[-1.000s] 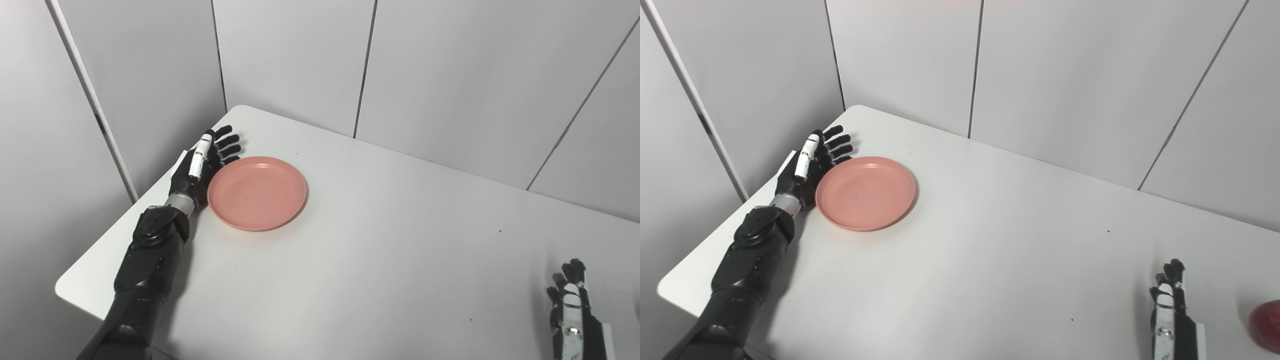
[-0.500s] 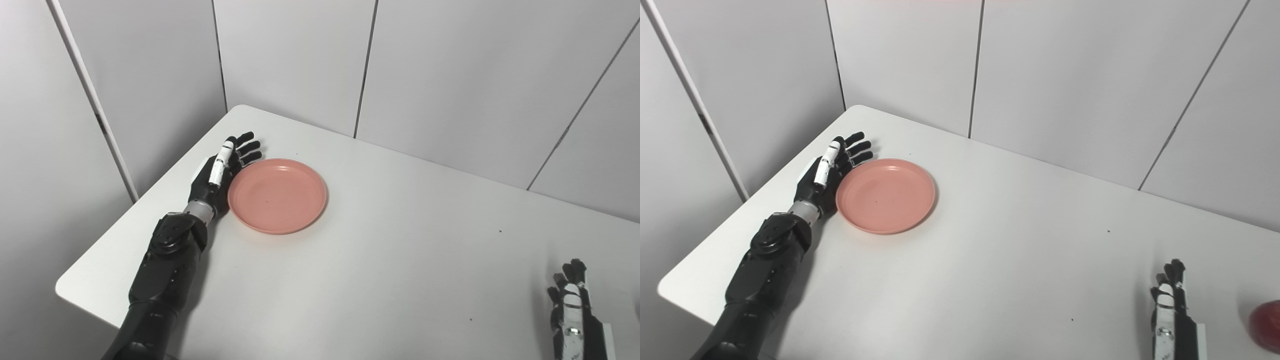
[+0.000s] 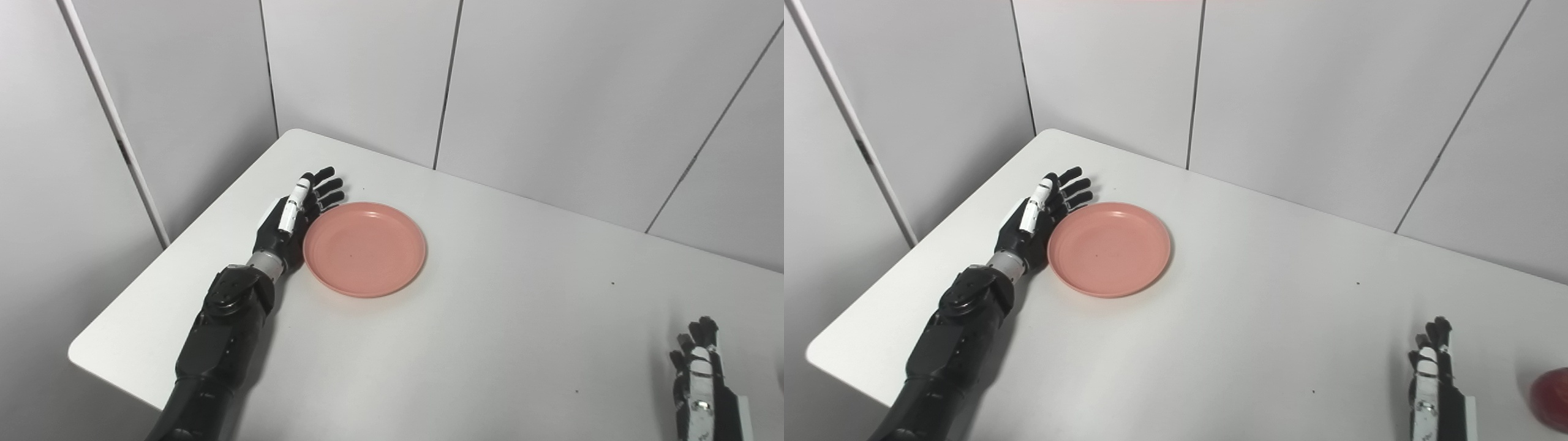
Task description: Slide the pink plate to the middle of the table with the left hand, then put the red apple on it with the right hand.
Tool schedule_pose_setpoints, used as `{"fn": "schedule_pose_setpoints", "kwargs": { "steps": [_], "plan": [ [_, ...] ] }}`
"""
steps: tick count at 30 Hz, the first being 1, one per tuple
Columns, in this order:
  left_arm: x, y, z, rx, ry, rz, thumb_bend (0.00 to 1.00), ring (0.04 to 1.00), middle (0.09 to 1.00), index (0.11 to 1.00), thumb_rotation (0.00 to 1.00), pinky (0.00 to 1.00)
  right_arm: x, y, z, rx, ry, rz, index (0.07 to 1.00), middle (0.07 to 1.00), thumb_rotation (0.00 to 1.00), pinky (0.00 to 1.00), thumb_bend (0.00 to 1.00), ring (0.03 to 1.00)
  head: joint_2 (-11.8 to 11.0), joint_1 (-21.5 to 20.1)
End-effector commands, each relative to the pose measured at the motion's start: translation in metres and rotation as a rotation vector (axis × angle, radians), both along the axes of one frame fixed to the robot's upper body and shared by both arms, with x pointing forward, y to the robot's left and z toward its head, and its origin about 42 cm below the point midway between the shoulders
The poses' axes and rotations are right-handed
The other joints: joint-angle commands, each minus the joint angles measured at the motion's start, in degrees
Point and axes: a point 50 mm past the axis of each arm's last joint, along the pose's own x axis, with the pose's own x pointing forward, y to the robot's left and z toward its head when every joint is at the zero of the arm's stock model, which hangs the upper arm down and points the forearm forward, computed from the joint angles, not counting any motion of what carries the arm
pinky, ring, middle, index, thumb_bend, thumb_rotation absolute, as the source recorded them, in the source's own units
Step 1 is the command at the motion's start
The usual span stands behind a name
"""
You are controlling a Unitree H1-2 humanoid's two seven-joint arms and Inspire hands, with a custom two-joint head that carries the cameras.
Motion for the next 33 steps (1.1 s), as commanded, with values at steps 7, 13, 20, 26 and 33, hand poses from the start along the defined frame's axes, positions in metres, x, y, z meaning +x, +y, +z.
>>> {"fn": "schedule_pose_setpoints", "kwargs": {
  "steps": [7,13,20,26,33],
  "plan": [
    [0.003,-0.016,-0.015,0.011,0.086,-0.039,0.29,0.858,0.859,0.841,1.0,0.85,0.001,0.002,0.016,-0.004,-0.047,0.001,1.0,1.0,1.0,1.0,0.02,1.0,0.8,-0.9],
    [0.007,-0.03,-0.022,-0.011,0.099,-0.082,0.29,0.857,0.861,0.842,1.0,0.85,0.002,0.001,0.012,0.0,-0.06,-0.002,1.0,1.0,1.0,1.0,0.02,1.0,1.5,-1.7],
    [0.008,-0.045,-0.027,-0.019,0.111,-0.124,0.29,0.865,0.865,0.847,1.0,0.86,0.002,0.001,0.009,-0.022,-0.047,-0.01,1.0,1.0,1.0,1.0,0.07,1.0,2.1,-2.4],
    [0.009,-0.052,-0.028,-0.026,0.108,-0.141,0.3,0.863,0.864,0.847,1.0,0.85,0.003,0.001,0.008,-0.019,-0.046,-0.012,1.0,1.0,1.0,1.0,0.09,1.0,2.4,-3.1],
    [0.01,-0.062,-0.028,-0.036,0.117,-0.144,0.31,0.848,0.845,0.829,1.0,0.84,0.004,0.002,0.007,-0.008,-0.059,-0.007,1.0,1.0,1.0,1.0,0.1,1.0,2.8,-3.5]
  ]
}}
